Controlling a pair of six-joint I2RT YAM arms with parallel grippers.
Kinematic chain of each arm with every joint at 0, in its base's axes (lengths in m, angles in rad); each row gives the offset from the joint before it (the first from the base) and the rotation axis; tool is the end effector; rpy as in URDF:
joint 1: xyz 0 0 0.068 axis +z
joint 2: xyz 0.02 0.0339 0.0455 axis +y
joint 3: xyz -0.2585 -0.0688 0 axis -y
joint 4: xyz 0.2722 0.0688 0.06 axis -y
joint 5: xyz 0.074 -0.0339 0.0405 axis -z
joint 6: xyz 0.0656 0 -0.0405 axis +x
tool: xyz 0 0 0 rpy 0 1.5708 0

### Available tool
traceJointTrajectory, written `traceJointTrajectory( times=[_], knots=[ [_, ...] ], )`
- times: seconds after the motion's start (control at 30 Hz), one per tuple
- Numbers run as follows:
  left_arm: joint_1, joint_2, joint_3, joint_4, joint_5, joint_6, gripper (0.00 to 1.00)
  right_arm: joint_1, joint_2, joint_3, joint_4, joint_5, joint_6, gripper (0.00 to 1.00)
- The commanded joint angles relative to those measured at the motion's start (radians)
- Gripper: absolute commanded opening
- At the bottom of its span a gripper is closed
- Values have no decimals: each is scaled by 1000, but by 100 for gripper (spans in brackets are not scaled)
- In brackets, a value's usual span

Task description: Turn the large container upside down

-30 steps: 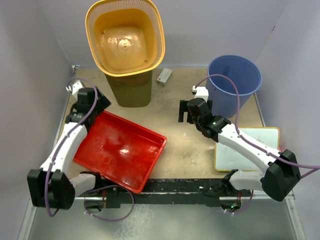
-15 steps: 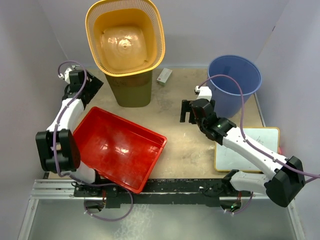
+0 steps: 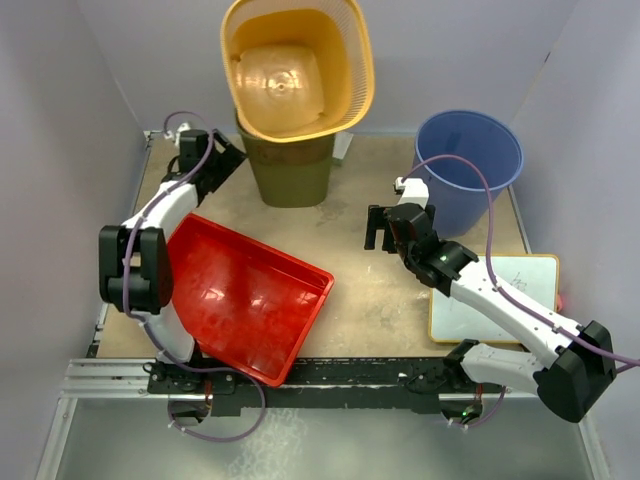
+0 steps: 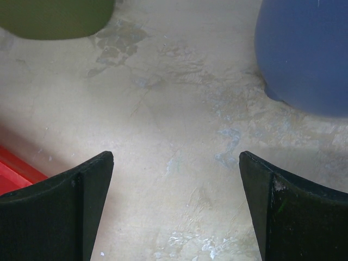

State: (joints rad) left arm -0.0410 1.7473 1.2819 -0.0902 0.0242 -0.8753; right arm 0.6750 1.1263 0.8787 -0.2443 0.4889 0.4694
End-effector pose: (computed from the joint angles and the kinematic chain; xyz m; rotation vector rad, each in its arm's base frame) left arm 0.4537 -0.0202 0.2258 -0.8695 1.9982 -0.5597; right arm 0.2564 0.1657 0.2760 0.0912 2.0061 0.2274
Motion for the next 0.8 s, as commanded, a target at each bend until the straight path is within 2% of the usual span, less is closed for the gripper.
traceJointTrajectory(
  times=[0.0,0.23,0.33,0.6,0.77],
  knots=[
    [-98,75,91,139,105,-15,82,0,-14,12,5,40,14,100],
    [-173,158,179,120,117,22,82,0,-27,14,-18,45,23,100],
    [-175,132,202,26,97,73,82,1,-33,10,-28,43,24,100],
    [-175,-197,107,-297,-222,188,81,1,-42,-15,-1,35,20,100],
    [-175,-392,-19,-465,-329,165,81,1,-7,-22,53,-2,14,100]
  ],
)
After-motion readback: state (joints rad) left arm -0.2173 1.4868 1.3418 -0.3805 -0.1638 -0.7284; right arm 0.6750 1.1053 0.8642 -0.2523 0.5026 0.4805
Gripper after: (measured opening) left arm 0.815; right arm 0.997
